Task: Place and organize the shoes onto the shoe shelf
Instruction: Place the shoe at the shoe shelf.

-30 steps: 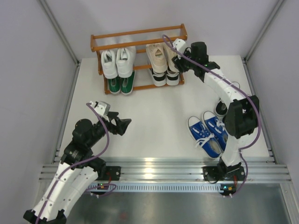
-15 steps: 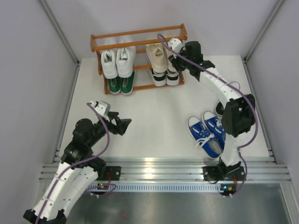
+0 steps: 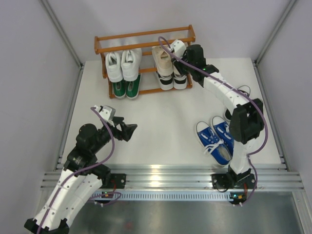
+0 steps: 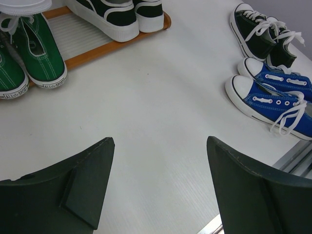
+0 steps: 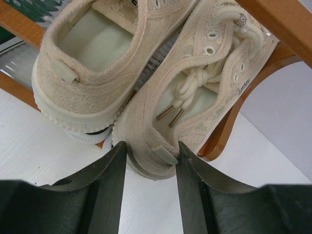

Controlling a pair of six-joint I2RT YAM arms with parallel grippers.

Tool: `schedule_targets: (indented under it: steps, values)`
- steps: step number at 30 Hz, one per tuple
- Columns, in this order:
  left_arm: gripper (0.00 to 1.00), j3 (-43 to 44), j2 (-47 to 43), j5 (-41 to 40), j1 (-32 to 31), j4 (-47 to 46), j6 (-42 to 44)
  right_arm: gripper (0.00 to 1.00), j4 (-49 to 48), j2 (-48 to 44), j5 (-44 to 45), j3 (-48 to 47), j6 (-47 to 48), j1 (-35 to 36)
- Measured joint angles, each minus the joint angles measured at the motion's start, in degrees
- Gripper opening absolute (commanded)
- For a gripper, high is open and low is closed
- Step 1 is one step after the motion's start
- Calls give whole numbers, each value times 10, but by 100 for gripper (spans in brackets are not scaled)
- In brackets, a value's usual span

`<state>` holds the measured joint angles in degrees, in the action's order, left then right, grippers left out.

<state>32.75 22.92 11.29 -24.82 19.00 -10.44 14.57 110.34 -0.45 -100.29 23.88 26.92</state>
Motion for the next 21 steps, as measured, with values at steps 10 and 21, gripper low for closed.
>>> schedule_targets:
  steps: [10,21]
  values:
    - [82,0,0,0,0,0,0,43,-1,16,-5,-35,-46,1]
    - [81,0,0,0,0,0,0,49,-9,28,-9,-56,-71,2]
